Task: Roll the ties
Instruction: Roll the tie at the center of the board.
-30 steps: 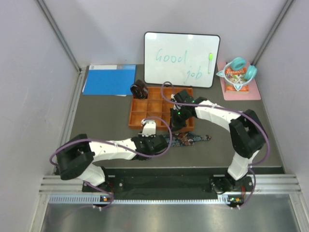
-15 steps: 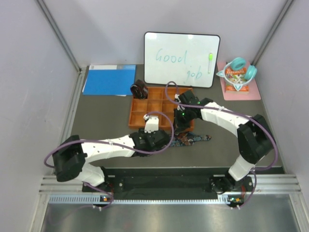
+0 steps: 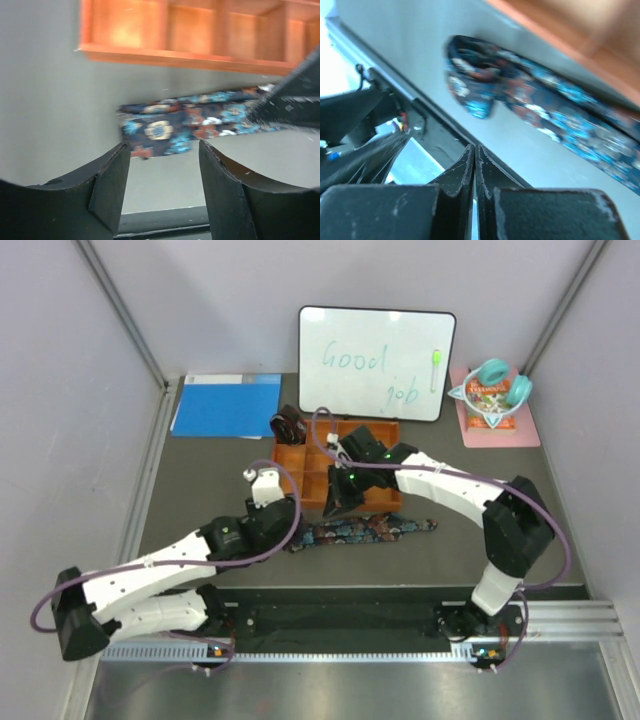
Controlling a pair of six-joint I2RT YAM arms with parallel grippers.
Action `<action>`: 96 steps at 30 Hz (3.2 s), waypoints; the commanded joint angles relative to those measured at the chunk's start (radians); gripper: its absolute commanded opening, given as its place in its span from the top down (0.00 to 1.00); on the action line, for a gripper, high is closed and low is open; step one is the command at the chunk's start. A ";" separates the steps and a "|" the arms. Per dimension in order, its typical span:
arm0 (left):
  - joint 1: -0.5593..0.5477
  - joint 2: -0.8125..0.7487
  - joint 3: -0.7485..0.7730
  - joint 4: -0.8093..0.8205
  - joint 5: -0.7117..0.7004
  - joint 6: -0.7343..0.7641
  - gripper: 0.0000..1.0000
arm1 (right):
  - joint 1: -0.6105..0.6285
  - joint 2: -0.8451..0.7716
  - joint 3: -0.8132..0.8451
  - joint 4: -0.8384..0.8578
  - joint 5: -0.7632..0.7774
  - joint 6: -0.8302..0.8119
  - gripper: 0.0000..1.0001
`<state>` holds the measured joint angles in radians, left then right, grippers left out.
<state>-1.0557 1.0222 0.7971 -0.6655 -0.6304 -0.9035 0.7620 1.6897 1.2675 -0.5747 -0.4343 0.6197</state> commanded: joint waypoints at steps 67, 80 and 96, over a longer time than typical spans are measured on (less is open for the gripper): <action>0.422 -0.031 -0.518 0.738 0.531 0.086 0.48 | 0.100 0.307 0.084 0.122 0.031 -0.021 1.00; 0.421 -0.014 -0.365 0.558 0.617 0.141 0.62 | 0.102 0.340 0.090 0.147 0.003 0.002 1.00; 0.398 0.076 -0.174 0.452 0.670 0.126 0.68 | 0.103 0.340 0.118 0.110 0.020 -0.005 1.00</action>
<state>-0.6411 1.0756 0.5720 -0.2569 -0.0074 -0.7639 0.8658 2.0064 1.3613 -0.4580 -0.4492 0.6304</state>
